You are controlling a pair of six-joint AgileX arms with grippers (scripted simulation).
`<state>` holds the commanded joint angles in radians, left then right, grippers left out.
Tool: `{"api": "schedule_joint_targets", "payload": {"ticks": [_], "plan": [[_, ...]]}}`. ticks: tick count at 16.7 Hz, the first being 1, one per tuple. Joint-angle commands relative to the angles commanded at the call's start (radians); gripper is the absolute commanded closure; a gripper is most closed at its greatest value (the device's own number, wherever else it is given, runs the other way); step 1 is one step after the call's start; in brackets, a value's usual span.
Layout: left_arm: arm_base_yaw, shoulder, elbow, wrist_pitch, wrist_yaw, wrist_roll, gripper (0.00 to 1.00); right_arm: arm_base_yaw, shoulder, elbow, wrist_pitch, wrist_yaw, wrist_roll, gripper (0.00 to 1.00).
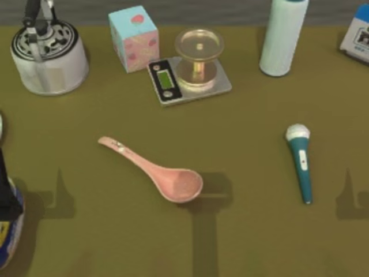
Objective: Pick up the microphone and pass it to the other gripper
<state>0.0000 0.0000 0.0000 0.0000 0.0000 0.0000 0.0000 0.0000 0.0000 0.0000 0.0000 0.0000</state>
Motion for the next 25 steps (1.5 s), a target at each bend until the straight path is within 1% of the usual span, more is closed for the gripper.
{"api": "schedule_joint_targets", "payload": {"ticks": [4, 8, 11, 20, 25], "plan": [[0.0, 0.0, 0.0, 0.0, 0.0, 0.0, 0.0, 0.012, 0.032, 0.025, -0.024, -0.001, 0.009, 0.0], [0.0, 0.0, 0.0, 0.0, 0.0, 0.0, 0.0, 0.066, 0.222, 0.166, -0.148, 0.003, 0.059, 0.0], [0.0, 0.0, 0.0, 0.0, 0.0, 0.0, 0.0, 0.122, 0.468, 0.333, -0.278, 0.011, 0.121, 0.0], [0.0, 0.0, 0.0, 0.0, 0.0, 0.0, 0.0, 0.312, 1.364, 0.928, -0.662, 0.025, 0.332, 0.0], [0.0, 0.0, 0.0, 0.0, 0.0, 0.0, 0.0, 0.388, 1.698, 1.152, -0.833, 0.035, 0.412, 0.0]]}}
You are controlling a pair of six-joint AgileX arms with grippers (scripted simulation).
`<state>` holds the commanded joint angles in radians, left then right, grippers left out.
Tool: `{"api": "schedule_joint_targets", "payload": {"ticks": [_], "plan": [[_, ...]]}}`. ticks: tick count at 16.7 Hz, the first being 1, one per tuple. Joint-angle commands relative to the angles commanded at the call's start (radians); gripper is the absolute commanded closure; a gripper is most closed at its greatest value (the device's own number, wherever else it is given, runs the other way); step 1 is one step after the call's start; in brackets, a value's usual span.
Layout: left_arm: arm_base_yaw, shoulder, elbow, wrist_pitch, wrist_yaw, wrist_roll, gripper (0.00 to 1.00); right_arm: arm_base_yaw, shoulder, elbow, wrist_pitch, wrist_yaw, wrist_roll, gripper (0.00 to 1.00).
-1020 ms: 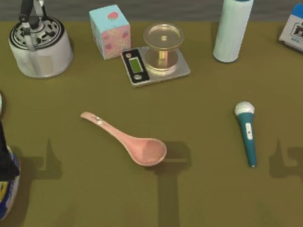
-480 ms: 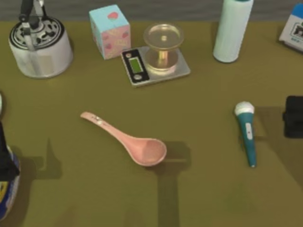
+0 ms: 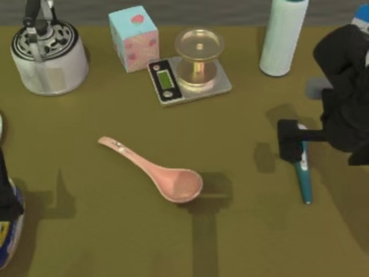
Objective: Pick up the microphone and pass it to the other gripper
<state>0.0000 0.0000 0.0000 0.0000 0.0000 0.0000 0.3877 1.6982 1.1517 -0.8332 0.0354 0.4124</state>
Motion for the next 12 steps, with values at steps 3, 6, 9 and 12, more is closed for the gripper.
{"api": "schedule_joint_targets", "payload": {"ticks": [3, 6, 9, 12], "plan": [[0.0, 0.0, 0.0, 0.0, 0.0, 0.0, 0.0, 0.022, 0.092, 0.058, -0.059, 0.006, 0.023, 0.0], [0.0, 0.0, 0.0, 0.0, 0.0, 0.0, 0.0, 0.024, 0.103, 0.064, -0.066, 0.007, 0.026, 0.0], [0.0, 0.0, 0.0, 0.0, 0.0, 0.0, 0.0, 0.019, 0.102, 0.06, -0.061, 0.006, 0.025, 0.0], [0.0, 0.0, 0.0, 0.0, 0.0, 0.0, 0.0, 0.02, 0.149, 0.031, 0.01, 0.007, 0.022, 0.0]]}}
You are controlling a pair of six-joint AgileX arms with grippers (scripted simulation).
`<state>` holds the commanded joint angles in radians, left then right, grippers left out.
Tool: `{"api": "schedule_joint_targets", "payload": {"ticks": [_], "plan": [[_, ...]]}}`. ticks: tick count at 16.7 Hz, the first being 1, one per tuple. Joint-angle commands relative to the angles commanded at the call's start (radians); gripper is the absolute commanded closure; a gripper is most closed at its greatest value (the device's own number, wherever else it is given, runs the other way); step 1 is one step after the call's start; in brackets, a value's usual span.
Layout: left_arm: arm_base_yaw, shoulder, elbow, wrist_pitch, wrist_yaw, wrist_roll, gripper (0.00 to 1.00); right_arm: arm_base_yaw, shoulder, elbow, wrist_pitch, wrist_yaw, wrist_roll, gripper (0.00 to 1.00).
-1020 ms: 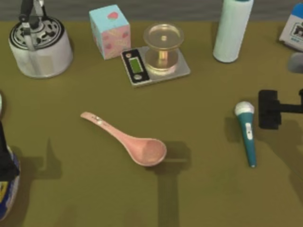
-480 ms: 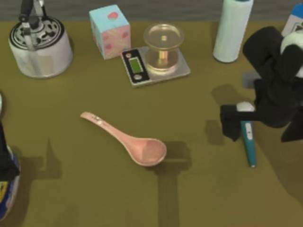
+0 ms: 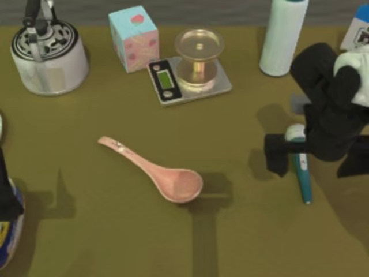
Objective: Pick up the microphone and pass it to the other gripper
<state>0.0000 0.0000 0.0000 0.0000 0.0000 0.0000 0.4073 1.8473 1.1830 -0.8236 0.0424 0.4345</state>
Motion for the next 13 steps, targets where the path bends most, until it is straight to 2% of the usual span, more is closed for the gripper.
{"api": "schedule_joint_targets", "payload": {"ticks": [6, 11, 13], "plan": [[0.0, 0.0, 0.0, 0.0, 0.0, 0.0, 0.0, -0.006, 0.157, -0.1, 0.267, 0.001, -0.003, 0.0], [0.0, 0.0, 0.0, 0.0, 0.0, 0.0, 0.0, -0.006, 0.177, -0.111, 0.292, 0.001, -0.004, 0.0], [0.0, 0.0, 0.0, 0.0, 0.0, 0.0, 0.0, -0.006, 0.177, -0.111, 0.292, 0.001, -0.004, 0.15]]}}
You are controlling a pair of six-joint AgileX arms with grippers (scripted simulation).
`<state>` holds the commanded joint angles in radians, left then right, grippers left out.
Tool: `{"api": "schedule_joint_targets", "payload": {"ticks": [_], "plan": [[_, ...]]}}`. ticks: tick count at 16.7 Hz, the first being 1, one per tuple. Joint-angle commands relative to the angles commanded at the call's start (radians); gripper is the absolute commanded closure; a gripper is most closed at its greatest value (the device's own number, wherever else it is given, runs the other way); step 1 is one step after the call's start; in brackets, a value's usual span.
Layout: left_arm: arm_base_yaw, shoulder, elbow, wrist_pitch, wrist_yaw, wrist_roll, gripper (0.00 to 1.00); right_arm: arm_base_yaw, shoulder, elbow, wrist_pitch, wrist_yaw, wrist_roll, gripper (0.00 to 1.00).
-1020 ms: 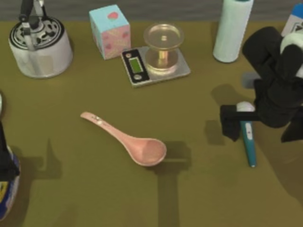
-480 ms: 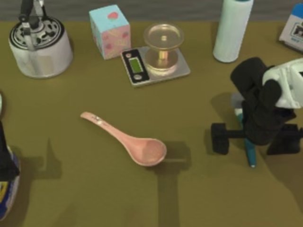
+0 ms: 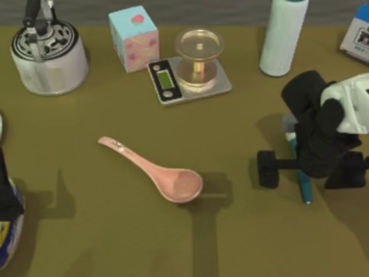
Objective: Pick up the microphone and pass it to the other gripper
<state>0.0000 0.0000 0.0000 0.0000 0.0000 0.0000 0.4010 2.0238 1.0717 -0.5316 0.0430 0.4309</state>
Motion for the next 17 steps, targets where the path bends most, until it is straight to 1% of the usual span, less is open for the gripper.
{"api": "schedule_joint_targets", "payload": {"ticks": [11, 12, 17], "plan": [[0.0, 0.0, 0.0, 0.0, 0.0, 0.0, 0.0, 0.0, 0.0, 0.0, 0.0, 0.0, 0.0, 0.98], [0.0, 0.0, 0.0, 0.0, 0.0, 0.0, 0.0, 0.0, 0.0, 0.0, 0.0, 0.0, 0.0, 1.0], [0.0, 0.0, 0.0, 0.0, 0.0, 0.0, 0.0, 0.0, 0.0, 0.0, 0.0, 0.0, 0.0, 1.0]]}}
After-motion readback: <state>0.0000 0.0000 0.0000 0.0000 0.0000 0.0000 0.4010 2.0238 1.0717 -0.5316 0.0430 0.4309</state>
